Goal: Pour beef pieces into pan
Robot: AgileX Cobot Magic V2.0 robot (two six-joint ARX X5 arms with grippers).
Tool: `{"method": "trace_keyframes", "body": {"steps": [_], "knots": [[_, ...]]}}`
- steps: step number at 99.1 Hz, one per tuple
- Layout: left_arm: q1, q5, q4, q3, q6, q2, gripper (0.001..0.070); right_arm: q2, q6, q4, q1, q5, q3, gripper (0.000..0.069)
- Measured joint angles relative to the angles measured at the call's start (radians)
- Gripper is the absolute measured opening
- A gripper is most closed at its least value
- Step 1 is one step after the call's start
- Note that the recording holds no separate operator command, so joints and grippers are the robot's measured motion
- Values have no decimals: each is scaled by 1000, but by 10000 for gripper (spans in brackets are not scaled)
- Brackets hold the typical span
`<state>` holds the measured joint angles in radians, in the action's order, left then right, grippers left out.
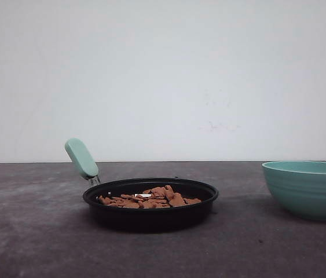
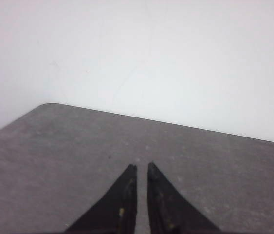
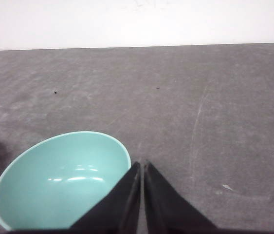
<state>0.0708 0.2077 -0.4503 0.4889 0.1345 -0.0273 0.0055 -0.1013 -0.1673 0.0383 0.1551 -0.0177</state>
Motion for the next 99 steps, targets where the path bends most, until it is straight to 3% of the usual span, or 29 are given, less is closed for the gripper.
{"method": "trace_keyframes", "body": {"steps": [10, 17, 56, 85, 99], "knots": [[-49, -105, 48, -147, 23, 14, 14, 0, 0, 0, 0, 3, 0, 10], [-63, -145, 30, -230, 29, 16, 14, 0, 0, 1, 0, 0, 0, 10], [-96, -183, 104, -403, 36, 20, 12, 0, 0, 4, 0, 2, 0, 10], [-97, -196, 116, -406, -40, 24, 12, 0, 0, 7, 0, 2, 1, 10], [-97, -209, 117, -406, -49, 24, 12, 0, 0, 7, 0, 2, 1, 10]]}}
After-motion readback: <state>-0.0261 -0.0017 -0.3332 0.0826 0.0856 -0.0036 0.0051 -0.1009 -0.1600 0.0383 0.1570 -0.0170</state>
